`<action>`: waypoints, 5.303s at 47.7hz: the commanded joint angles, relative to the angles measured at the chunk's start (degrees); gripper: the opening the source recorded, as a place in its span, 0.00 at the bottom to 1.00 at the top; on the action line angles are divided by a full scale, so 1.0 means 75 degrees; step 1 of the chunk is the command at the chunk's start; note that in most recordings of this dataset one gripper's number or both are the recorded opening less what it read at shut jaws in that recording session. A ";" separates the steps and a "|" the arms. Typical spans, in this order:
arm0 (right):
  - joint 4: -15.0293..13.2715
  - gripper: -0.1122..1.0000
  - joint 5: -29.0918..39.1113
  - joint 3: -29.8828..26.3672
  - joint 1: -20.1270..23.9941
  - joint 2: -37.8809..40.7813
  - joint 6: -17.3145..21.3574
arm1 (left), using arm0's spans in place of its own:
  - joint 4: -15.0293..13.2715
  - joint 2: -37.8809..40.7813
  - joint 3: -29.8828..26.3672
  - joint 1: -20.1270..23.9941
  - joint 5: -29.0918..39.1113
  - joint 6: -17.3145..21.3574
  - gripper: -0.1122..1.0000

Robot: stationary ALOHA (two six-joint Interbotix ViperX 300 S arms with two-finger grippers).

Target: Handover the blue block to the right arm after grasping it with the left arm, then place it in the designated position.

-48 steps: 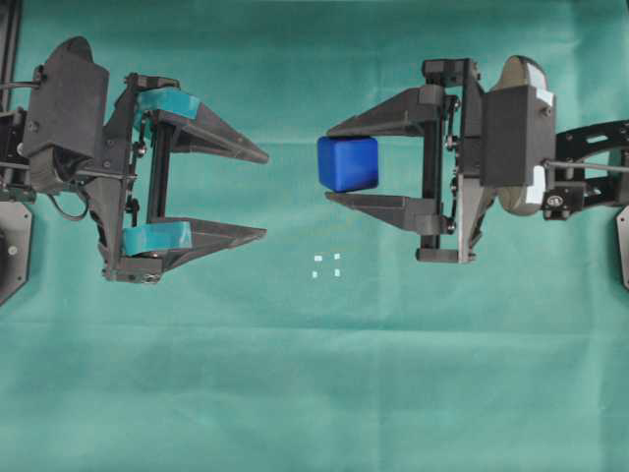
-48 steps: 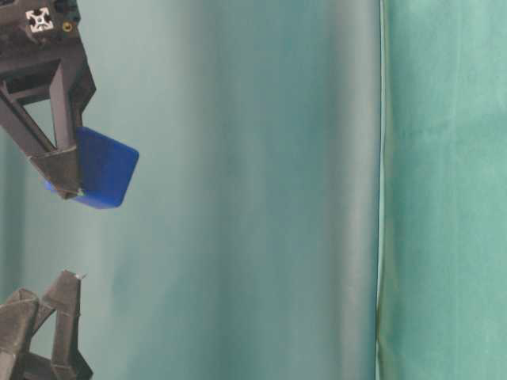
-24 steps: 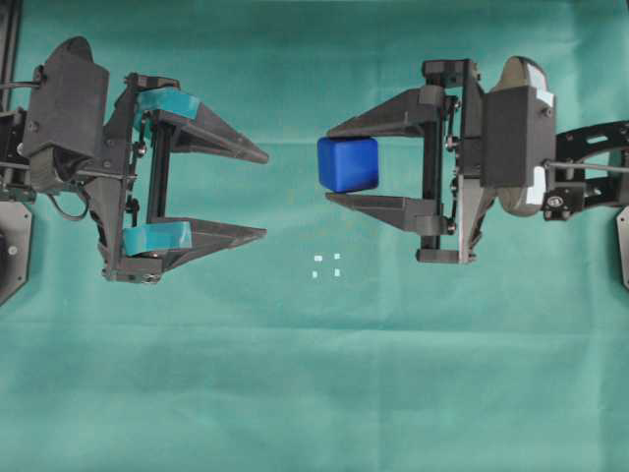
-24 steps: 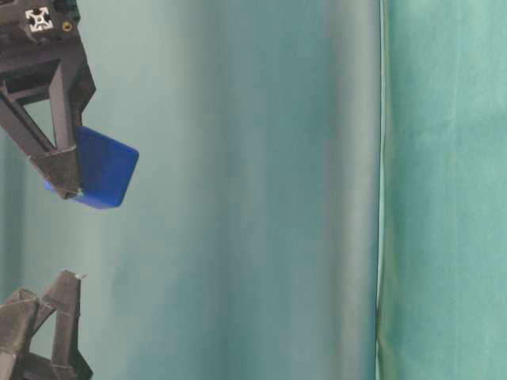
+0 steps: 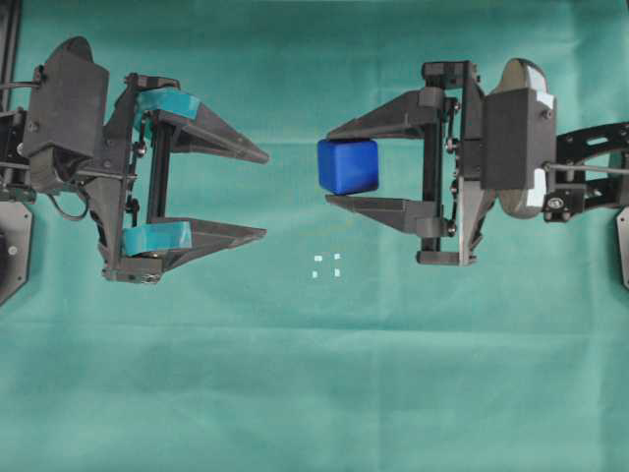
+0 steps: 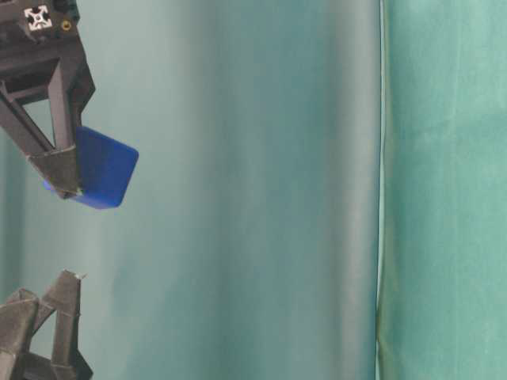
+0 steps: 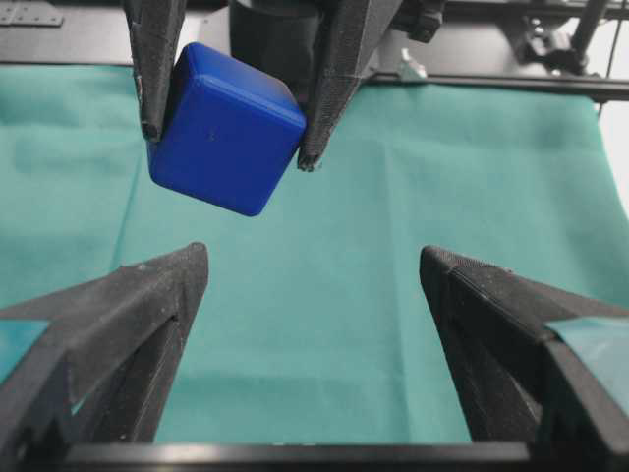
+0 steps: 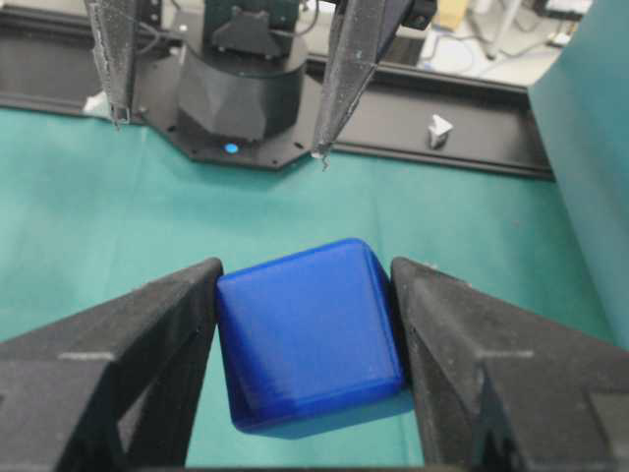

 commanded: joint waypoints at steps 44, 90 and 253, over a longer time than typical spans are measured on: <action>0.0527 0.63 0.1383 0.0000 0.0375 -0.0152 0.0035 | 0.0000 -0.0047 -0.0129 0.0023 -0.0035 -0.0012 1.00; 0.1922 0.63 0.1992 0.0773 0.0457 -0.0141 -0.0023 | 0.0000 0.0082 -0.0223 0.0023 -0.0012 -0.0012 1.00; 0.2613 0.95 -0.0164 -0.0516 0.0328 0.4172 0.0129 | 0.0000 0.0094 -0.0223 0.0023 0.0070 -0.0012 1.00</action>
